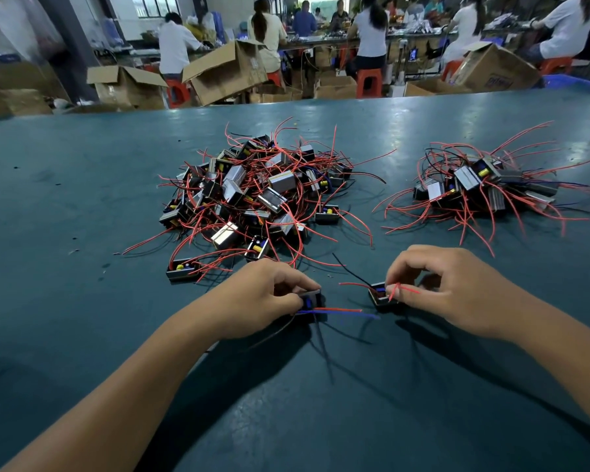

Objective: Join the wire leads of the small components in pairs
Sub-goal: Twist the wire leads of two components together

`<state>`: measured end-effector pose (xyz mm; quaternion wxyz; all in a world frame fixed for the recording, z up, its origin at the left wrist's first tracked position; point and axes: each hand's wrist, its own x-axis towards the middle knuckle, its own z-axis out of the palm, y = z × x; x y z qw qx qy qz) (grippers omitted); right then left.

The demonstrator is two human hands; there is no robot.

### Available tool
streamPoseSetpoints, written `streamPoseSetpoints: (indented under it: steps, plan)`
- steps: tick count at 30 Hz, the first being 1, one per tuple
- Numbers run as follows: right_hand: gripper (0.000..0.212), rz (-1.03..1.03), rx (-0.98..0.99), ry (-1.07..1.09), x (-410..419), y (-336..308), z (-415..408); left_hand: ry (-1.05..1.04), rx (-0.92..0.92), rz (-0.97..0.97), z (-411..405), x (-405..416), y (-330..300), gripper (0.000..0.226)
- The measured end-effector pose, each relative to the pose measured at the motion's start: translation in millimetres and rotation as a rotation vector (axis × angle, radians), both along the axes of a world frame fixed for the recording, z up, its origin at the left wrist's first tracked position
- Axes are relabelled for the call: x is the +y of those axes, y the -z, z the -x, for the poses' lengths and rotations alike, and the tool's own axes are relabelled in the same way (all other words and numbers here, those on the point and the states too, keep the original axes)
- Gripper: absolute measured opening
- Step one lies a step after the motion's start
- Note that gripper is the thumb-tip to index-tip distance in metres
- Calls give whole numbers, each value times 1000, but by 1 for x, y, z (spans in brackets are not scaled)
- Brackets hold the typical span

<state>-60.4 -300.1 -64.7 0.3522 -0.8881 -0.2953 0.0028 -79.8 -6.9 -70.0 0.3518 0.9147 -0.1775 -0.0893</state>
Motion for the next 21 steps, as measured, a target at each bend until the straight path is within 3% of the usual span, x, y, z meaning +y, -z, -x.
streamPoseSetpoints:
  steps: [8,16,18,21]
  plan:
    - [8,-12,4,60,0,-2,-3,-22,35,36,-2,4,0,29]
    - [12,-34,-50,144,4,-2,3,65,-149,-217,-2,3,-1,25]
    - [11,-50,-117,184,7,0,5,4,-233,-185,-2,2,-1,27]
    - [5,-119,-288,226,14,-2,10,-134,-338,39,0,0,-4,20]
